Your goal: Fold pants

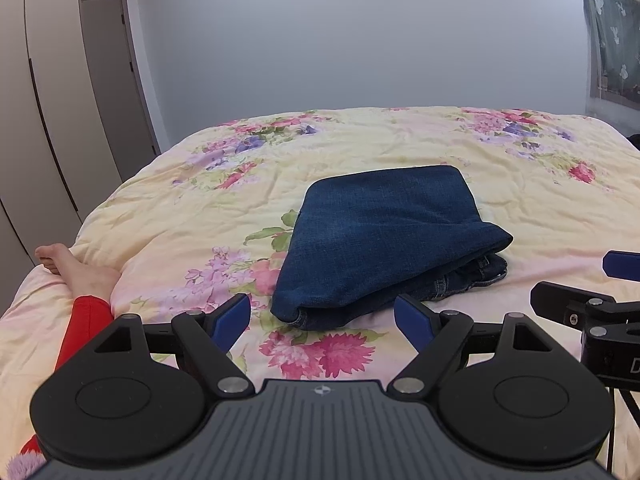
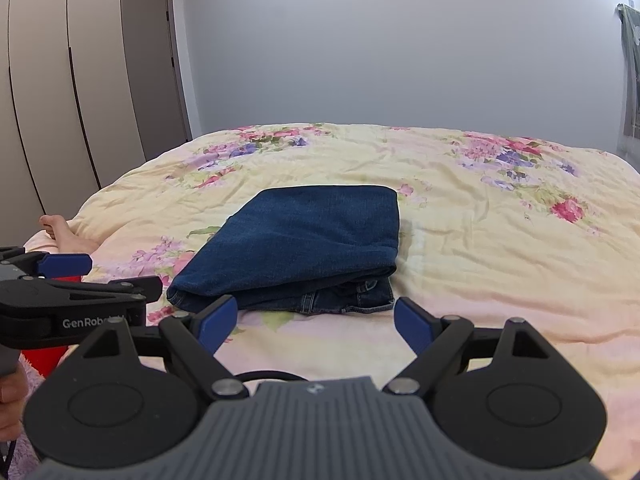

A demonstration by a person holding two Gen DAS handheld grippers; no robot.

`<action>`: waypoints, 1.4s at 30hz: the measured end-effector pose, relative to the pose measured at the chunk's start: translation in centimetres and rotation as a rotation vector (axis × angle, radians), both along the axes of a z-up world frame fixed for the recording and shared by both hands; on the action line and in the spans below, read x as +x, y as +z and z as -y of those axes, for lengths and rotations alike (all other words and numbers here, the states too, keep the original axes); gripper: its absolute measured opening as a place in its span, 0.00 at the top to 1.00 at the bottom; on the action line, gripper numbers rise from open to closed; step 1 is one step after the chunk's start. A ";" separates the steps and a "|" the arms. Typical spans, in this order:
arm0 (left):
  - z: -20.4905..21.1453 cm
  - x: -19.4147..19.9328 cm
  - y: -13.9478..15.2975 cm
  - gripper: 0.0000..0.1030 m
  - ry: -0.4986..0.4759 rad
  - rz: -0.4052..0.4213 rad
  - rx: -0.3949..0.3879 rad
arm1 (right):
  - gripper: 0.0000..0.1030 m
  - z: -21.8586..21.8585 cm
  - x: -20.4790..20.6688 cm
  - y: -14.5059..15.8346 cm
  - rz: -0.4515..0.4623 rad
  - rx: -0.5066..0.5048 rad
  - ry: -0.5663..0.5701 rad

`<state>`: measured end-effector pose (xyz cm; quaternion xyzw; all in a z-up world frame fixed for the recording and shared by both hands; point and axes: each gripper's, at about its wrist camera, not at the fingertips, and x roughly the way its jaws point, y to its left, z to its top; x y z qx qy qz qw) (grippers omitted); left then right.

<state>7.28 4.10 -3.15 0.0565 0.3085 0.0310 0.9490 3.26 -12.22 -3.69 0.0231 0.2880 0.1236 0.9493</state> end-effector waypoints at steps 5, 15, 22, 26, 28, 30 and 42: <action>0.0 0.0 -0.1 0.07 -0.001 0.001 0.001 | 0.20 0.0 0.0 0.0 0.000 0.000 0.000; 0.1 -0.1 -0.1 0.07 -0.006 -0.006 0.002 | 0.20 0.1 0.0 0.0 -0.007 0.001 0.003; 0.1 -0.1 -0.1 0.07 -0.006 -0.006 0.002 | 0.20 0.2 0.0 0.1 -0.007 0.001 0.003; 0.0 -0.1 -0.1 0.07 -0.007 -0.006 0.001 | 0.20 0.2 0.0 0.1 -0.007 0.001 0.003; 0.0 -0.1 -0.1 0.07 -0.007 -0.006 0.001 | 0.20 0.2 0.0 0.1 -0.007 0.001 0.003; 0.0 -0.1 -0.1 0.07 -0.007 -0.006 0.002 | 0.20 0.2 0.0 0.1 -0.008 0.001 0.003; 0.3 -0.2 -0.1 0.07 -0.009 -0.008 0.003 | 0.20 0.5 0.0 0.0 -0.011 0.004 -0.002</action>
